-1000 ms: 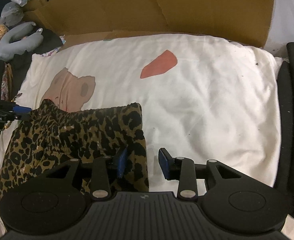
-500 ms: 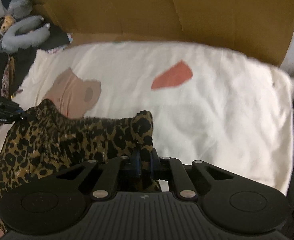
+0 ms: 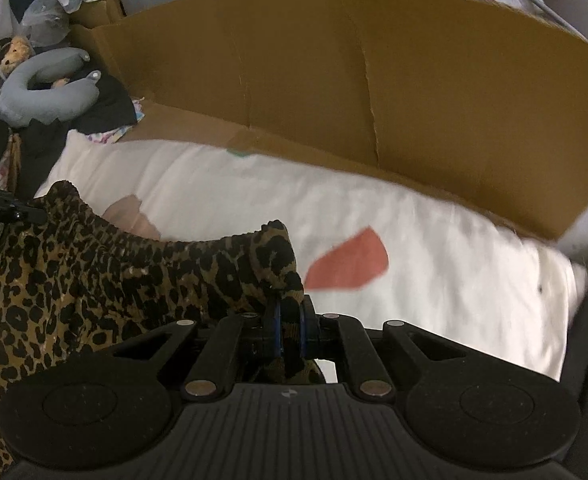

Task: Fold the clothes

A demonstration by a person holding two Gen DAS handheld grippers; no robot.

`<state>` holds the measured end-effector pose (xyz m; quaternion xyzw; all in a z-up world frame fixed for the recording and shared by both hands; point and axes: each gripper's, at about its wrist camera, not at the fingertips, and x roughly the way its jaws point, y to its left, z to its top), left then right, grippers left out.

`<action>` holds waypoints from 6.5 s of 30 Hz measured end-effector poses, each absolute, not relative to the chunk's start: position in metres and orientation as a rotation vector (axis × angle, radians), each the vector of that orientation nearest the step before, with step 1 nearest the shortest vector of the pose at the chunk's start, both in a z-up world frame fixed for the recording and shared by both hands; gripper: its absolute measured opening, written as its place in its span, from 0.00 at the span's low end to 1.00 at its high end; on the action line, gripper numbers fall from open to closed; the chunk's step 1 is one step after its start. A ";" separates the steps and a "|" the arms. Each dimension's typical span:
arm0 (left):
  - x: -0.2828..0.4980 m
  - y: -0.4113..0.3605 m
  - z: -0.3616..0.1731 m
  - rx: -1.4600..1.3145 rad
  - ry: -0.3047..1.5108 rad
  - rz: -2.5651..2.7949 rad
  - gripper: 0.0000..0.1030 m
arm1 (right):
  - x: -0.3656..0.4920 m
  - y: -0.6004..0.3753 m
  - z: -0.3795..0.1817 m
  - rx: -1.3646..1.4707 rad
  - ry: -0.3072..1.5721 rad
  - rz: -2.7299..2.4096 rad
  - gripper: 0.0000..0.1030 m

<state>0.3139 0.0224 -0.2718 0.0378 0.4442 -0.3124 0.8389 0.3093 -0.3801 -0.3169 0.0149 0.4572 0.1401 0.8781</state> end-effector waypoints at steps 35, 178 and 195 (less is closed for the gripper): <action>0.410 0.011 -0.289 0.092 1.019 -0.413 0.39 | 0.418 -0.347 -0.337 -0.013 0.988 0.139 0.35; 0.111 -0.088 -0.365 -0.300 1.438 -0.694 0.07 | 0.139 -0.499 -0.397 0.562 0.958 -0.121 0.16; 0.113 -0.058 -0.332 -0.156 1.483 -0.813 0.04 | 0.127 -0.509 -0.371 0.517 0.888 -0.155 0.00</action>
